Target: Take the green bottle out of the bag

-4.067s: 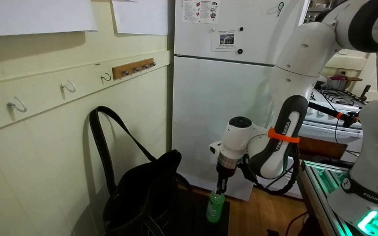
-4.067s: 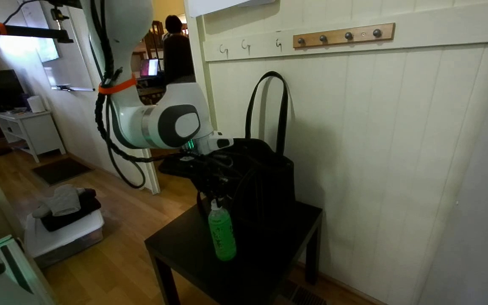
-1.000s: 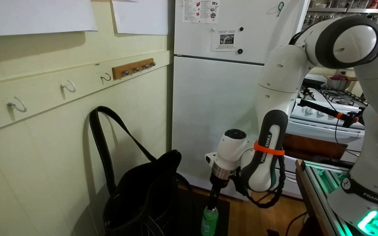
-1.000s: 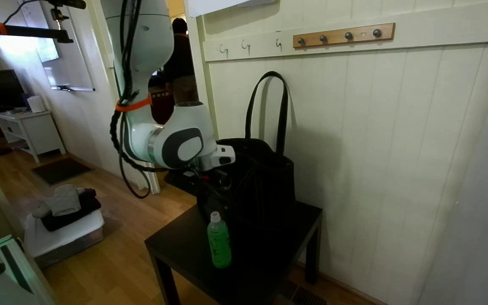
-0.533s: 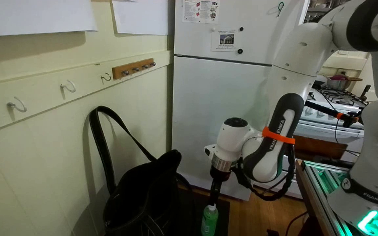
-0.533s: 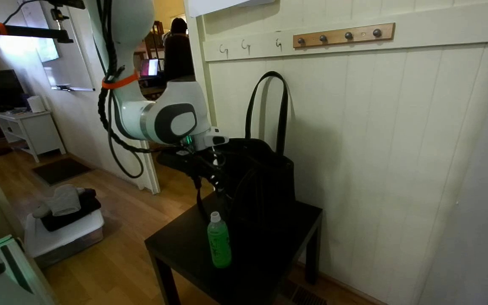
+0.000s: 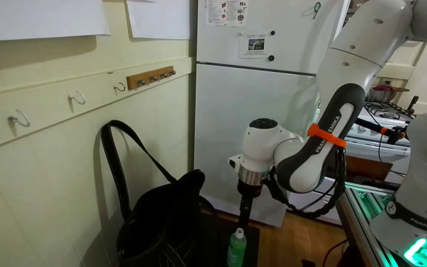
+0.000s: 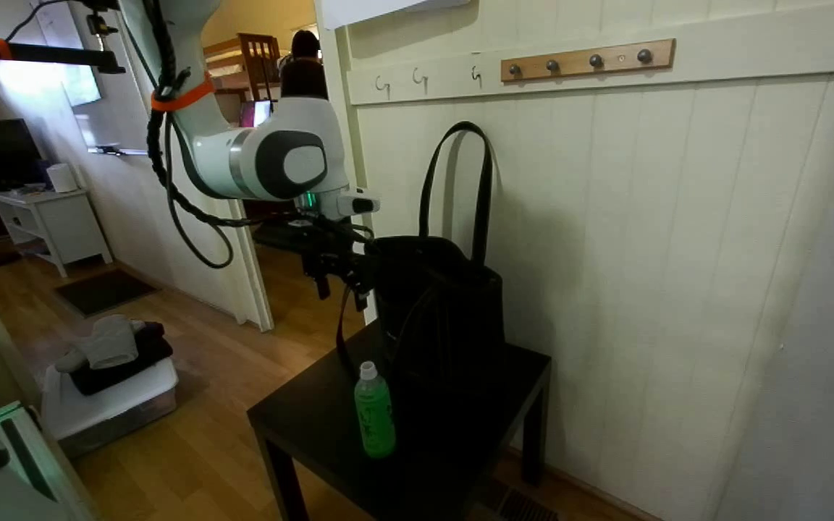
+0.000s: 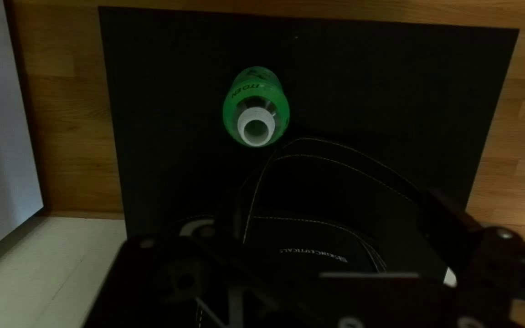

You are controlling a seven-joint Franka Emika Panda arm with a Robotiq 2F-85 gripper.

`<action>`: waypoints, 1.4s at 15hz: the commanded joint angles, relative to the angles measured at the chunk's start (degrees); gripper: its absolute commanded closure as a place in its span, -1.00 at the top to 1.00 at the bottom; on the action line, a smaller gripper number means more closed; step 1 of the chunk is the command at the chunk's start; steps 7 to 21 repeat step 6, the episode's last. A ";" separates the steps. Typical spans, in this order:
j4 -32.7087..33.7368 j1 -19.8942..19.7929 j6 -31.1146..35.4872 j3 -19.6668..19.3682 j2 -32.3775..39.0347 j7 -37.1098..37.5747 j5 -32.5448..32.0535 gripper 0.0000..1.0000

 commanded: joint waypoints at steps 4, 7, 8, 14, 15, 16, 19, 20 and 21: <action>-0.40 1.54 -2.65 -0.77 -2.60 2.15 -1.21 1.00; -0.55 1.67 -2.71 -0.88 -2.89 2.26 -1.33 1.00; -0.55 1.67 -2.71 -0.88 -2.89 2.26 -1.33 1.00; -0.55 1.67 -2.71 -0.88 -2.89 2.26 -1.33 1.00; -0.55 1.67 -2.71 -0.88 -2.89 2.26 -1.33 1.00; -0.55 1.67 -2.71 -0.88 -2.89 2.26 -1.33 1.00; -0.55 1.67 -2.71 -0.88 -2.89 2.26 -1.33 1.00; -0.55 1.67 -2.71 -0.88 -2.89 2.26 -1.33 1.00; -0.55 1.67 -2.71 -0.88 -2.89 2.26 -1.33 1.00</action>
